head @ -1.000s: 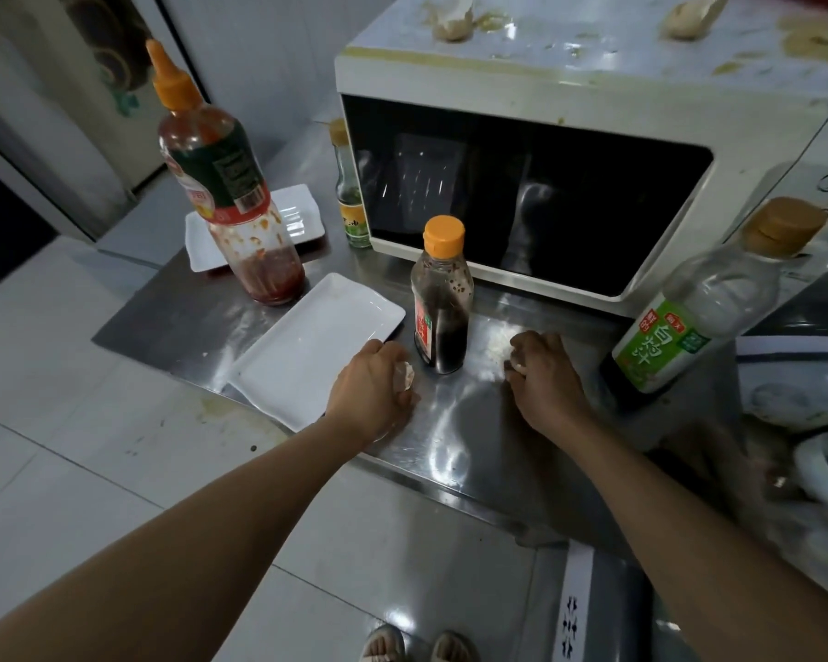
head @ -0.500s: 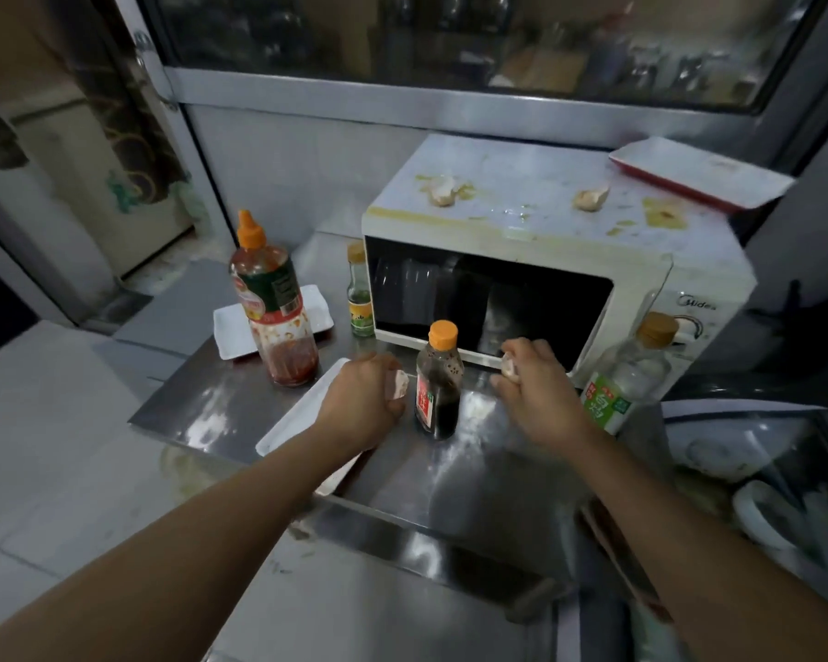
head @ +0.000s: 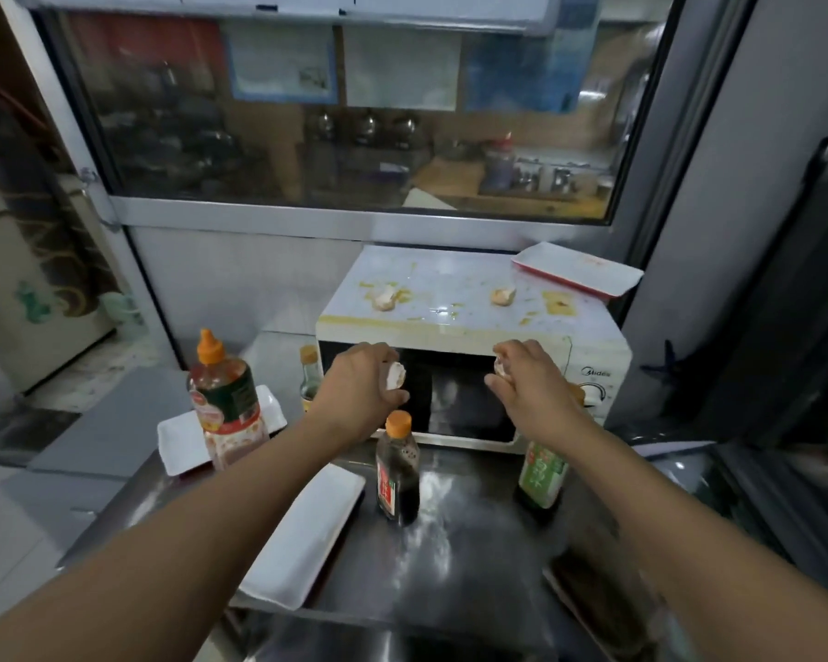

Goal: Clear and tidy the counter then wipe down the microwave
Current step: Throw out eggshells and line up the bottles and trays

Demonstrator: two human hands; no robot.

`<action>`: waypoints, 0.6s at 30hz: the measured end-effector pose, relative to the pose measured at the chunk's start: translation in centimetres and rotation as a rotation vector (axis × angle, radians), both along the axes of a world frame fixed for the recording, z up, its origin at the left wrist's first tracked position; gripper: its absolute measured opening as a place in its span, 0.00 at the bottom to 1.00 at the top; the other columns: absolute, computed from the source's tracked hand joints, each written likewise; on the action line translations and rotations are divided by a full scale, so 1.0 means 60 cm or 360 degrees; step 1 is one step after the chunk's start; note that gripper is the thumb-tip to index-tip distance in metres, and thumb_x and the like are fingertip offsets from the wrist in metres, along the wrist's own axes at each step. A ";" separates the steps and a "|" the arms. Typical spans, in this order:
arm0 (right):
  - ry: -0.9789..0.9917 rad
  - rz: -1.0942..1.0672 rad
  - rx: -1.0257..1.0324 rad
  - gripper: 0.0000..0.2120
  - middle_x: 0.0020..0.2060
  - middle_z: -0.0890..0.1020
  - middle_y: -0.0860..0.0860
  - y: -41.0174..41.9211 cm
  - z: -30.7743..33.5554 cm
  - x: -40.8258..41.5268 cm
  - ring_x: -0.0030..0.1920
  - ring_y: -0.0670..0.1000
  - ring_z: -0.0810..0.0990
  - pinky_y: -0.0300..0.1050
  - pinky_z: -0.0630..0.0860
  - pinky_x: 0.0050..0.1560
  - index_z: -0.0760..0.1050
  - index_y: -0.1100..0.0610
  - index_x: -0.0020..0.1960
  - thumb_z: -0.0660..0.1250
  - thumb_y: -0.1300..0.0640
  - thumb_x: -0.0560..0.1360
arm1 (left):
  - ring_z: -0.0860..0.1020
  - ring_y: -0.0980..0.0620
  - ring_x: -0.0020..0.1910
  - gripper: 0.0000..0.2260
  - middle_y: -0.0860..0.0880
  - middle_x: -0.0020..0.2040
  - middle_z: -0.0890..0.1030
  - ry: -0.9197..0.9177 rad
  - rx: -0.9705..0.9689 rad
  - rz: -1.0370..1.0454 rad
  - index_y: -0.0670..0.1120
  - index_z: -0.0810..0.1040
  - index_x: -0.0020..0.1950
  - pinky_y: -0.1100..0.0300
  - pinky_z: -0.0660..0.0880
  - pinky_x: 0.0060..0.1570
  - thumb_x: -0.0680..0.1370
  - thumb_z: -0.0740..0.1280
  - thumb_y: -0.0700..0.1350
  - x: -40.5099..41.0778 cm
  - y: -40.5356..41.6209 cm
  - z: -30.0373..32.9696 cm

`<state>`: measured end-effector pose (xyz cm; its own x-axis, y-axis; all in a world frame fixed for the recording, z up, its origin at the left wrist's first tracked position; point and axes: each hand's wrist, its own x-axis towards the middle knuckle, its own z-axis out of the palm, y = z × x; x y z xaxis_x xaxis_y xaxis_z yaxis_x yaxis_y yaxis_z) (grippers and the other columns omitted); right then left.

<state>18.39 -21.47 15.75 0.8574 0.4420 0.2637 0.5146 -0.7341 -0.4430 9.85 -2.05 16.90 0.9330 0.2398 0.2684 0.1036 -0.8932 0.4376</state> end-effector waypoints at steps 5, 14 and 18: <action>-0.0048 -0.0043 0.0005 0.16 0.57 0.71 0.57 -0.014 0.027 0.057 0.59 0.57 0.71 0.49 0.70 0.57 0.69 0.60 0.64 0.62 0.56 0.78 | 0.74 0.46 0.61 0.21 0.45 0.62 0.76 -0.0032 0.0021 -0.0045 0.44 0.74 0.64 0.60 0.68 0.54 0.73 0.71 0.47 0.058 -0.011 0.024; -0.0083 0.0064 0.0028 0.14 0.58 0.72 0.57 0.006 0.064 0.217 0.59 0.56 0.69 0.45 0.65 0.55 0.69 0.61 0.63 0.61 0.59 0.78 | 0.73 0.47 0.62 0.21 0.46 0.62 0.76 -0.0045 0.0018 0.0067 0.45 0.74 0.64 0.60 0.68 0.57 0.73 0.71 0.48 0.180 -0.001 0.047; -0.0039 0.0128 0.0038 0.13 0.56 0.72 0.56 0.030 0.063 0.277 0.59 0.56 0.69 0.44 0.64 0.53 0.69 0.62 0.61 0.60 0.61 0.78 | 0.74 0.47 0.61 0.21 0.47 0.62 0.76 -0.0054 0.0057 0.0160 0.45 0.74 0.64 0.60 0.68 0.56 0.73 0.71 0.48 0.212 0.018 0.048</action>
